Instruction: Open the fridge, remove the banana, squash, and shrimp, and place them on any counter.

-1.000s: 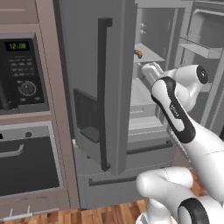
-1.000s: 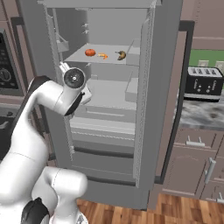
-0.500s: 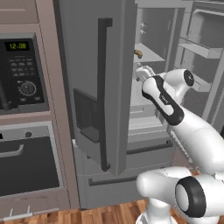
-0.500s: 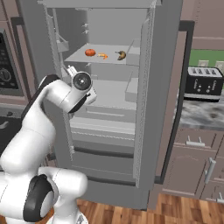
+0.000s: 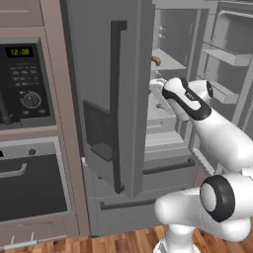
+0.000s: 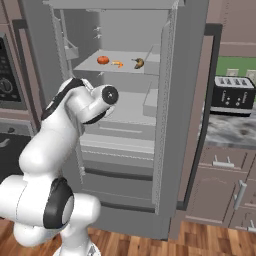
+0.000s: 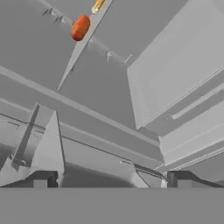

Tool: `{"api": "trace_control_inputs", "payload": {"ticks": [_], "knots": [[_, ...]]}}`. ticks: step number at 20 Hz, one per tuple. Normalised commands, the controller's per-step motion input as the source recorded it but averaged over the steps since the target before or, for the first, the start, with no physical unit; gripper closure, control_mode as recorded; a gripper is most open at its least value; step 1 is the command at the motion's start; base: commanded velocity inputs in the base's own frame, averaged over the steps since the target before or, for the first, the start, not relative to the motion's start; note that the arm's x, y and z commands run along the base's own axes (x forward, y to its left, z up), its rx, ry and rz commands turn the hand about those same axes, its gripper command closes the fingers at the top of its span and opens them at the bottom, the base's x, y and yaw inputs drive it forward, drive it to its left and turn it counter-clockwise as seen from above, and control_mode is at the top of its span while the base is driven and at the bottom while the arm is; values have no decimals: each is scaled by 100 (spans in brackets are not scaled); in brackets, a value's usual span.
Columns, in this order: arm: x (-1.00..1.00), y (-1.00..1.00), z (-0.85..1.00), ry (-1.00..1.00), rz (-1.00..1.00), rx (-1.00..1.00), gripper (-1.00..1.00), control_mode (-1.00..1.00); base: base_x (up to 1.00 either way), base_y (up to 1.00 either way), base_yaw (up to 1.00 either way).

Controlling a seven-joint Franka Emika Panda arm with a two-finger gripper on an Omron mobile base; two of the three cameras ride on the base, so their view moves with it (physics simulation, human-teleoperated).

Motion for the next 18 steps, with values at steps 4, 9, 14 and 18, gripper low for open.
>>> {"api": "trace_control_inputs", "payload": {"ticks": [4, 9, 14, 18], "knots": [[22, 32, 0, 0, 27, 0, -100, -100, 0, 0, 0], [14, 79, -1, -1, 15, -1, -100, -100, 0, 0, 0], [2, 100, -14, 0, 9, -9, -100, -100, 0, 0, 0], [-56, 100, -35, -5, 9, -19, -100, -100, 0, 0, 0]]}}
